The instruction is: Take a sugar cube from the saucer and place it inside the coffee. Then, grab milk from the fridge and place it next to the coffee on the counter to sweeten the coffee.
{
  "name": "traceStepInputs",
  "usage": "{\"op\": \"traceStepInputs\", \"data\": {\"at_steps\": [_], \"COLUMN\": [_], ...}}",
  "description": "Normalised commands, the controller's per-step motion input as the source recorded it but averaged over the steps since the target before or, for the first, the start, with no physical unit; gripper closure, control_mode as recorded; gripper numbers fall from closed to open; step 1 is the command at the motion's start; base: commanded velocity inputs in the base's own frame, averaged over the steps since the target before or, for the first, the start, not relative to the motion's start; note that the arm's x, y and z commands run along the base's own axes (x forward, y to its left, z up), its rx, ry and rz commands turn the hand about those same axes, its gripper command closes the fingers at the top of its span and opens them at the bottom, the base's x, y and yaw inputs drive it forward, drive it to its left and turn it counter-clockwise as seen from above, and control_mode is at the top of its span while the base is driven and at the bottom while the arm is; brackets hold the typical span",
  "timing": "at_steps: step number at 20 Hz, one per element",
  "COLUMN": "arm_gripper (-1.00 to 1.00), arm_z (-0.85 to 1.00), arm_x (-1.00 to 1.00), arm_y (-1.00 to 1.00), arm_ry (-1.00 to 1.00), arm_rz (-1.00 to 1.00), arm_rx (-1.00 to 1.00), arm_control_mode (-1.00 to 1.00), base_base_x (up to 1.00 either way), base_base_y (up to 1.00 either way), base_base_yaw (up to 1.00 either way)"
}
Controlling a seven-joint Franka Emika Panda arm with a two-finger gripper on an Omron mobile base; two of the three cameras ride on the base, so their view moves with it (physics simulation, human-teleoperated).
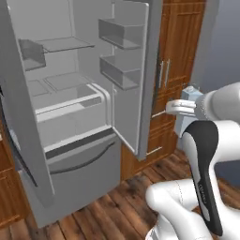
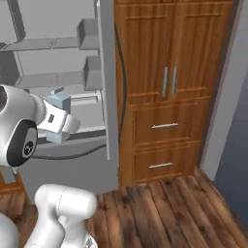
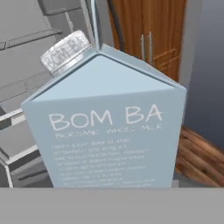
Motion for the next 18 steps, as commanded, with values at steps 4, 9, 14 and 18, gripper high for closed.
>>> {"op": "traceStepInputs", "data": {"at_steps": [4, 9, 14, 18], "arm_gripper": [1.00, 1.00, 1.00, 1.00], "arm_z": [0.00, 0.00, 0.00, 0.00], "arm_x": [0.00, 0.00, 0.00, 0.00], "arm_y": [0.00, 0.00, 0.00, 0.00], "arm_ry": [0.00, 0.00, 0.00, 0.00], "arm_rz": [0.00, 0.00, 0.00, 0.00], "arm_rx": [0.00, 0.00, 0.00, 0.00], "arm_control_mode": [1.00, 1.00, 1.00, 1.00], "base_base_x": [-0.27, -0.13, 0.00, 0.00], "base_base_y": [-0.25, -0.29, -0.41, -0.58], "base_base_yaw": [-0.77, -0.79, -0.81, -0.79]}}
